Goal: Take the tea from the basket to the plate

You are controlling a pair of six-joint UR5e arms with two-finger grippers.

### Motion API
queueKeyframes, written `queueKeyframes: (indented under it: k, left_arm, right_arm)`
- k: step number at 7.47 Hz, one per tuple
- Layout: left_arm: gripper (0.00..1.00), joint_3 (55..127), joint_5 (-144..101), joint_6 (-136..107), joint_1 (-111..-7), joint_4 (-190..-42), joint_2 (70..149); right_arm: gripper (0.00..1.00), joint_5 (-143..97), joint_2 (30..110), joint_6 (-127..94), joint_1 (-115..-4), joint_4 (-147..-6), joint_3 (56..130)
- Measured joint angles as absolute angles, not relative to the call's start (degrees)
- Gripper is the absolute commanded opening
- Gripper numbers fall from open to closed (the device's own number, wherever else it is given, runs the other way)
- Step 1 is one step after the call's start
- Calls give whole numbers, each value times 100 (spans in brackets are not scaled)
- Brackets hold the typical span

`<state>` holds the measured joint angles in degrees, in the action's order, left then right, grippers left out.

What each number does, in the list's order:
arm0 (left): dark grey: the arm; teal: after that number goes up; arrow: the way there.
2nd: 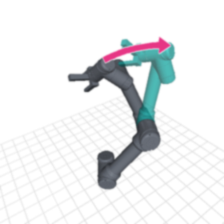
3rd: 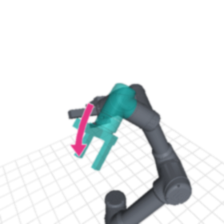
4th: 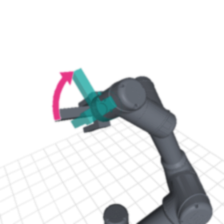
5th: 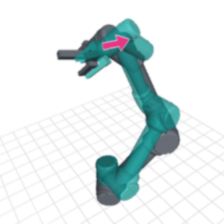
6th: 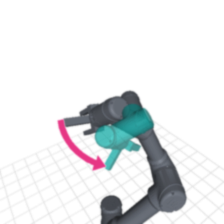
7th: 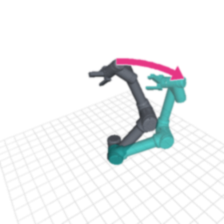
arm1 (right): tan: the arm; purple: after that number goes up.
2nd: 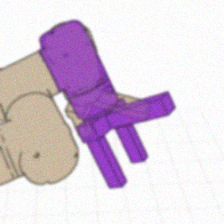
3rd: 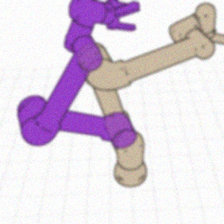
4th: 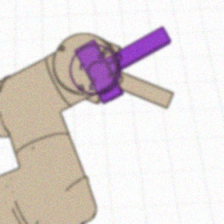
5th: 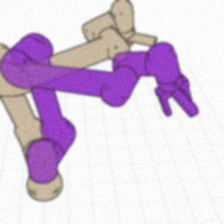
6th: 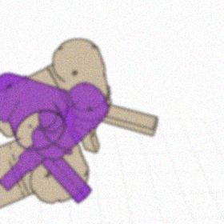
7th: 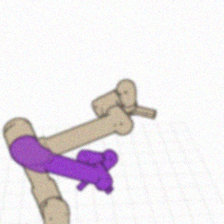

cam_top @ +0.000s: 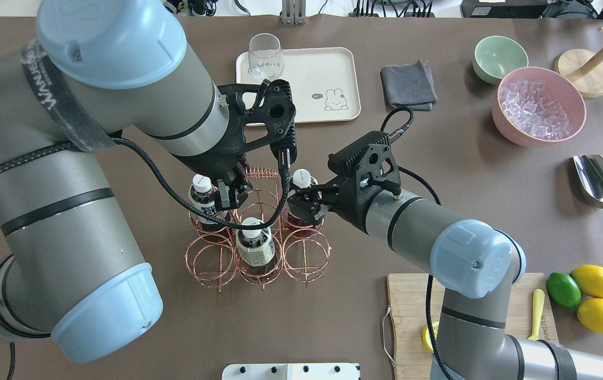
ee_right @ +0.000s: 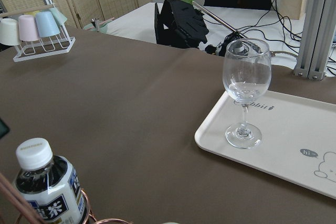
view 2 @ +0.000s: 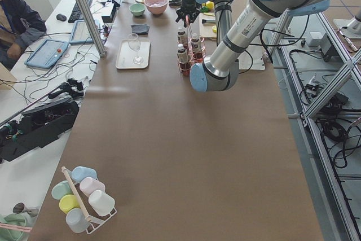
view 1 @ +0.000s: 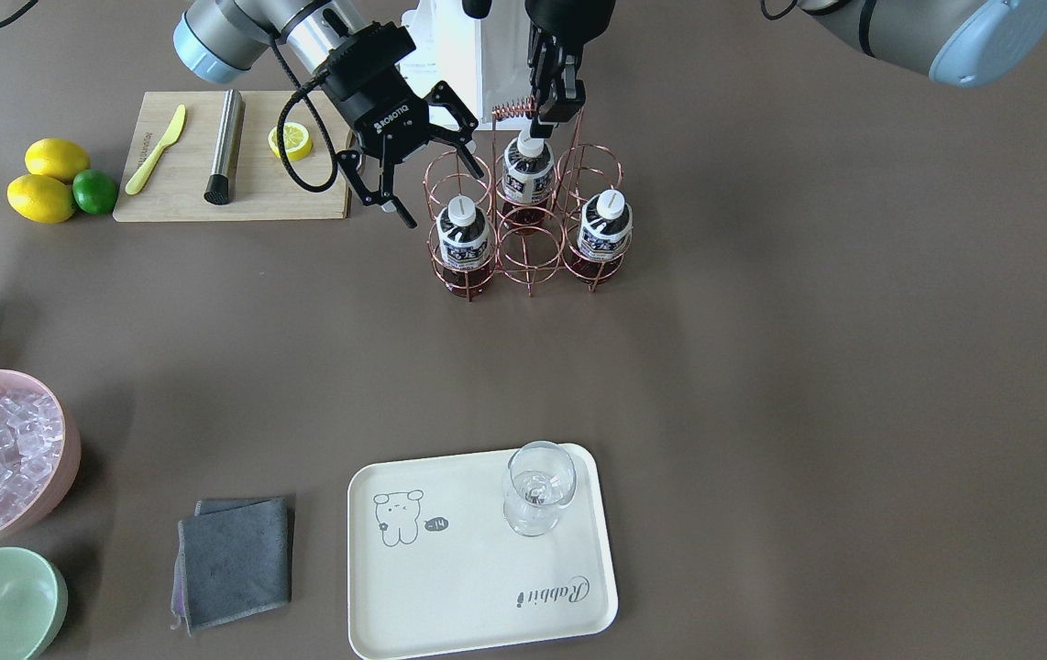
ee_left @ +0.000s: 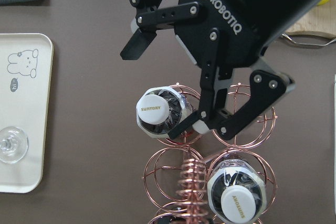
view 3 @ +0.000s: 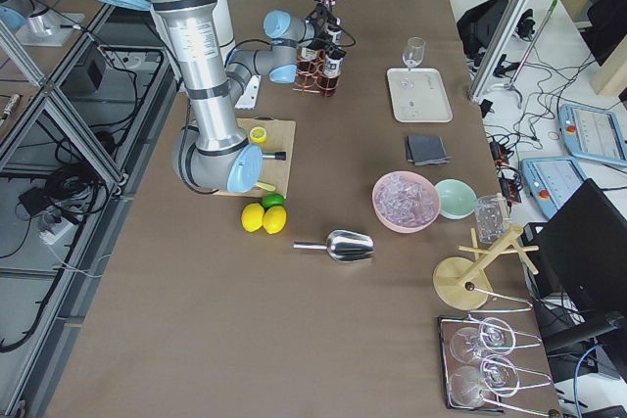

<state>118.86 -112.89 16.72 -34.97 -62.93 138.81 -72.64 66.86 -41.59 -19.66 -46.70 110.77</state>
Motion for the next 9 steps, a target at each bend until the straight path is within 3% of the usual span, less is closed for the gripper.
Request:
queueKeyframes:
  k: [4, 7, 8, 9]
  left_arm:
    - [0, 11897, -11283, 1670, -3529, -6286, 13902]
    - [0, 11903, -11285, 1674, -3541, -6285, 13899]
    - [0, 11897, -11285, 1677, -3541, -6284, 13896]
    - [0, 11894, -11285, 1678, -3542, -6284, 13896]
  right_arm:
    - [98, -7065, 6619, -4088, -1833, -4806, 11012]
    - [63, -7059, 6534, -4073, -1839, -4820, 10889]
    - [57, -7062, 6520, -4047, -1884, -4819, 10877]
    - [57, -7069, 6511, -3930, -1944, -4814, 10874]
